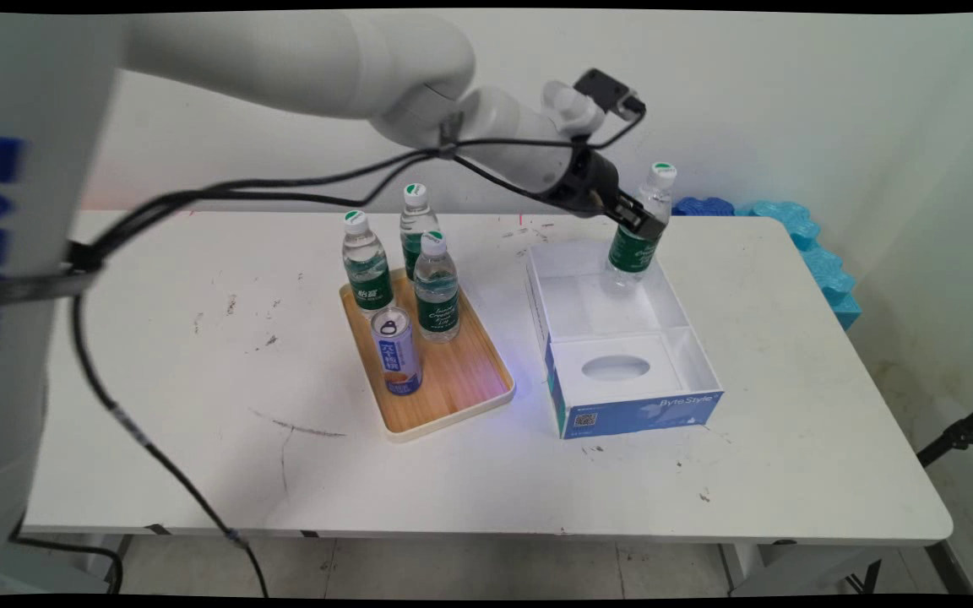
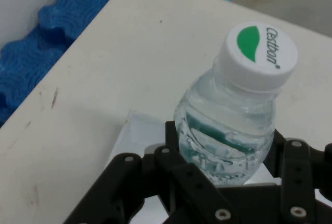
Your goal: Place the picked object on the tray
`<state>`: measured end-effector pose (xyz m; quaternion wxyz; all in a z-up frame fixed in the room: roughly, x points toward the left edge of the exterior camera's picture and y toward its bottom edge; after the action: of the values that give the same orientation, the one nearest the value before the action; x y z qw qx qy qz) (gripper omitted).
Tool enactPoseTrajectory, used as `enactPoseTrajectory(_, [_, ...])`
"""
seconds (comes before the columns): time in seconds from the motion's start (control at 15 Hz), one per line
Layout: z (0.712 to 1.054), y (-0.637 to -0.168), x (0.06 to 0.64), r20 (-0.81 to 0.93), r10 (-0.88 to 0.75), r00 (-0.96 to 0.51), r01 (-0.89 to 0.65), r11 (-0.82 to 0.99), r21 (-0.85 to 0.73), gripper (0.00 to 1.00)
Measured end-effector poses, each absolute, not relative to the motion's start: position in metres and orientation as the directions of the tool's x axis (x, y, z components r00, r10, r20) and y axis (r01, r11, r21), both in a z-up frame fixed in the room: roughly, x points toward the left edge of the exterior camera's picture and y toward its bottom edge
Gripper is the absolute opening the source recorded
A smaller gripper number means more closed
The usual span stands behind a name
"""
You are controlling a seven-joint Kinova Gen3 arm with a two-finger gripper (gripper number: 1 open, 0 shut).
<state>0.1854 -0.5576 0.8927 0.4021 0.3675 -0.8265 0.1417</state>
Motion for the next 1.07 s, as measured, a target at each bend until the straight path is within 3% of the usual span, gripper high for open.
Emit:
enactPoseTrajectory(0.53, [0.951, -0.497, 0.251, 0.801, -0.452, -0.393, -0.676, 0.732, 0.082, 0.0])
enactPoseTrajectory(1.07, [0.949, -0.428, 0.323, 0.791, -0.43, -0.435, -0.63, 0.773, 0.074, 0.0])
